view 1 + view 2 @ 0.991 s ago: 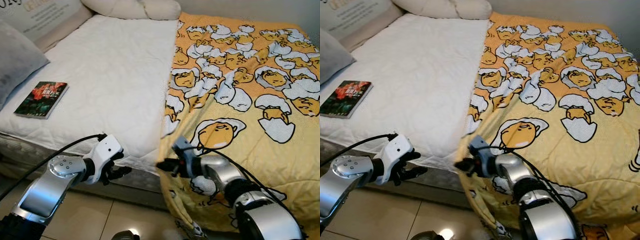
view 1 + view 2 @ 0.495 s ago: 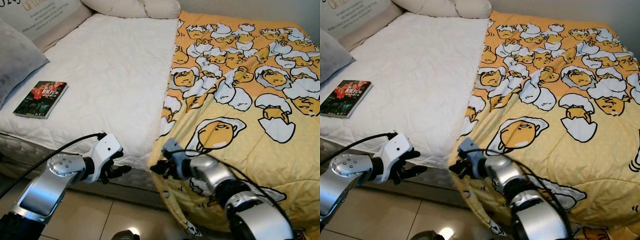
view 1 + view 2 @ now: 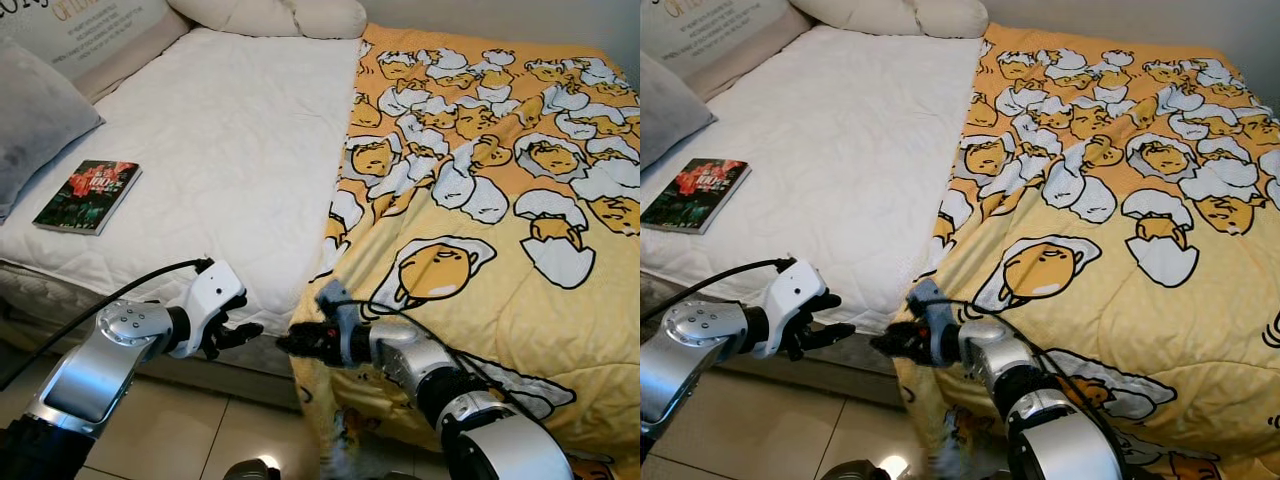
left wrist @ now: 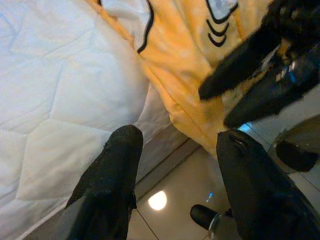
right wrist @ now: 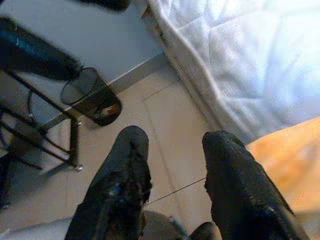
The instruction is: Clean up the room
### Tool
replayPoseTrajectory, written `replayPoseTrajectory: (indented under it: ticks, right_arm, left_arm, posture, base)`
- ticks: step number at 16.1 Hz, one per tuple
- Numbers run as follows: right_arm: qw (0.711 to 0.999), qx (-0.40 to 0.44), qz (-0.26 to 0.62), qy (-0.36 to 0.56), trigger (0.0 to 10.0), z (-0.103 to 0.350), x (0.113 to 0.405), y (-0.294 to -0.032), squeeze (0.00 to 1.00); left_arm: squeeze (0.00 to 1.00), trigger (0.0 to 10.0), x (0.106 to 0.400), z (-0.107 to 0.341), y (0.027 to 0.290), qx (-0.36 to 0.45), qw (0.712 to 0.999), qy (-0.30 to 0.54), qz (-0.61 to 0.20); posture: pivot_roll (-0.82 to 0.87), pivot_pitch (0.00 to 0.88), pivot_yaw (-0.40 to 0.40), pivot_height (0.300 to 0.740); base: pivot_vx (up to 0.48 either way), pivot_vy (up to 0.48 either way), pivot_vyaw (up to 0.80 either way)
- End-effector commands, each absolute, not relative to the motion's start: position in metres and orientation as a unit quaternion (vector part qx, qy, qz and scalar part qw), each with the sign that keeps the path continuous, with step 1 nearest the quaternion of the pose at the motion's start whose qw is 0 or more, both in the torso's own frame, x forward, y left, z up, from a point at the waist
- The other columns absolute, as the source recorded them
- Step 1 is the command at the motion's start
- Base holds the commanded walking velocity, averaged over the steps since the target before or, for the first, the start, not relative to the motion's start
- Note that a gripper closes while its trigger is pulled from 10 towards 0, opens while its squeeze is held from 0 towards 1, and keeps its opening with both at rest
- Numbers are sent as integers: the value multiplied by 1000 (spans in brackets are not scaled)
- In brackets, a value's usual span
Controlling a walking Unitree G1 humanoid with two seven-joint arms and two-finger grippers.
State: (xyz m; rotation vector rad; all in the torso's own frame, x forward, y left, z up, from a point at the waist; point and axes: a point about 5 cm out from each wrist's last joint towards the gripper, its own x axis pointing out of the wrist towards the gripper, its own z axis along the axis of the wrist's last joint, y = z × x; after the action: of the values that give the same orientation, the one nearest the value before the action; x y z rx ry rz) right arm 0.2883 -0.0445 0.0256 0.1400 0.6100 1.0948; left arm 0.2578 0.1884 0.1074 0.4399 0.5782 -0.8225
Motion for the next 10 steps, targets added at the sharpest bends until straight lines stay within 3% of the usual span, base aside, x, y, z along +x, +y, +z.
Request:
replayPoseTrajectory:
  ticks: [1, 2, 4, 5, 7, 8, 10]
  right_arm:
    - [824, 63, 488, 280, 10000, 27, 293, -54, 1000]
    - [833, 60, 477, 274, 10000, 27, 294, -60, 1000]
    - [904, 56, 354, 231, 10000, 26, 300, -99, 1000]
    - [915, 60, 330, 224, 10000, 27, 301, -105, 1000]
    - [965, 107, 179, 159, 10000, 37, 294, -145, 1000]
    - [970, 96, 155, 158, 10000, 37, 290, -150, 1000]
    - [981, 80, 101, 145, 10000, 38, 274, -160, 1000]
  left_arm:
    - [0, 10000, 259, 110, 190, 204, 862, 265, -381]
    - [0, 10000, 258, 108, 189, 200, 864, 265, -378]
    - [0, 10000, 256, 99, 189, 168, 907, 237, -306]
    - [0, 10000, 256, 98, 190, 163, 914, 231, -291]
    - [0, 10000, 252, 97, 187, 117, 956, 177, -204]
    - [0, 10000, 251, 97, 187, 116, 961, 167, -186]
    - [0, 10000, 251, 100, 186, 96, 980, 128, -122]
  posture:
    - [72, 0, 16, 740]
    - [67, 0, 9, 740]
    - [57, 0, -2, 740]
    - [57, 0, -2, 740]
    - [40, 0, -6, 740]
    - [35, 0, -9, 740]
    - [32, 0, -25, 740]
  base:
    - [0, 0, 0]
    - [0, 0, 0]
    - [0, 0, 0]
    - [0, 0, 0]
    - [0, 0, 0]
    - [0, 0, 0]
    - [0, 0, -750]
